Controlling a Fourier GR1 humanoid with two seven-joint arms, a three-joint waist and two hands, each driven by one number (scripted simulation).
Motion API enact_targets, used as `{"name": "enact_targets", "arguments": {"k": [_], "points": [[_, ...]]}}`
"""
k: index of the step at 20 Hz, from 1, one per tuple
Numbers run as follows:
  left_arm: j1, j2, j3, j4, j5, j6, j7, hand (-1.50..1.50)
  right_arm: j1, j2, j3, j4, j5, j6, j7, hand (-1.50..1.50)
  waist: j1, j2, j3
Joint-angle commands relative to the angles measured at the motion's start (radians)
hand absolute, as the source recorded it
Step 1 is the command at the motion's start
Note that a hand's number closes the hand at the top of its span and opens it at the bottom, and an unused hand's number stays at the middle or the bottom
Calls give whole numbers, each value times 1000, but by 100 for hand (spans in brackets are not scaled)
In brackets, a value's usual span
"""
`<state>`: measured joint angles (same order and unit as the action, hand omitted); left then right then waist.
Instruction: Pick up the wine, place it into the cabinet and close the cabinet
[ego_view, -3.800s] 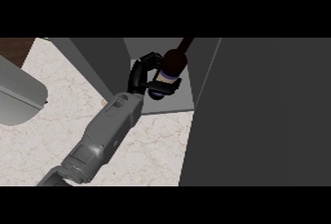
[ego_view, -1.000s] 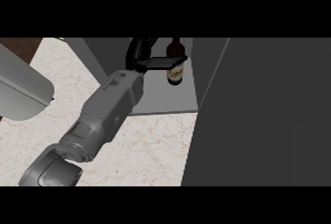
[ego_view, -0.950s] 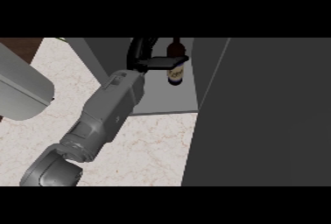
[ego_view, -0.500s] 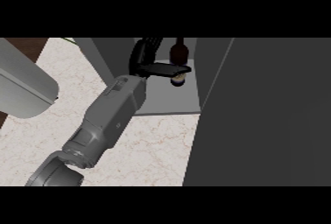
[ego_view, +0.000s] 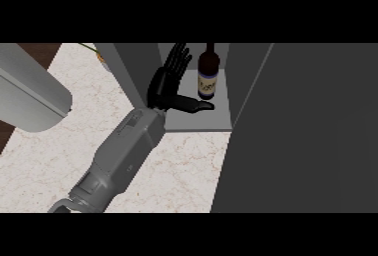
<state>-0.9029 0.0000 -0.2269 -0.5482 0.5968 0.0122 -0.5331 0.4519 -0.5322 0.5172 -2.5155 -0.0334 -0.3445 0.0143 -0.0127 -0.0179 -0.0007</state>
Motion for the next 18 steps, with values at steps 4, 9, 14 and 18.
{"name": "enact_targets", "arguments": {"k": [4, 9, 14, 18], "points": [[228, 0, -122, -255, 41, 50, 39, -150, 30, -22, -31, -218, -55, -16, 110, -150, 21, 2, 0], [412, 11, -174, -447, -9, 52, 84, -150, 66, -37, -13, -238, -19, -24, 98, -150, 26, -2, 0], [563, 46, -201, -648, -22, 110, 101, -150, 69, -62, -35, -246, -26, -17, 104, -150, 18, 5, 1], [686, 119, -200, -784, 12, 54, 125, -150, 69, -91, -61, -266, -40, -13, 132, -150, 17, 6, 0]]}}
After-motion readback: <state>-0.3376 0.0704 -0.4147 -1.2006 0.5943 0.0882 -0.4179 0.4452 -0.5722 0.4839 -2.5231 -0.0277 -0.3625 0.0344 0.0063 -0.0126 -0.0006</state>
